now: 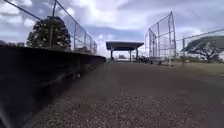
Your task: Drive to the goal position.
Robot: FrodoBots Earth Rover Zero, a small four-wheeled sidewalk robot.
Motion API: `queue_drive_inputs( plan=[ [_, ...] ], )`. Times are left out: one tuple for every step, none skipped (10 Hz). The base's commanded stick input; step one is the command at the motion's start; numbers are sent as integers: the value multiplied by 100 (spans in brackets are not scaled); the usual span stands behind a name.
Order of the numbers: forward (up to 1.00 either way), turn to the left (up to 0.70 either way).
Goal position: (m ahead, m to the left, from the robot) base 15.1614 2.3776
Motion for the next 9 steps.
queue_drive_inputs(
  plan=[
    [70,0],
    [70,0],
    [70,0],
    [70,0],
    [70,0],
    [70,0],
    [70,0],
    [70,0],
    [70,0]
  ],
)
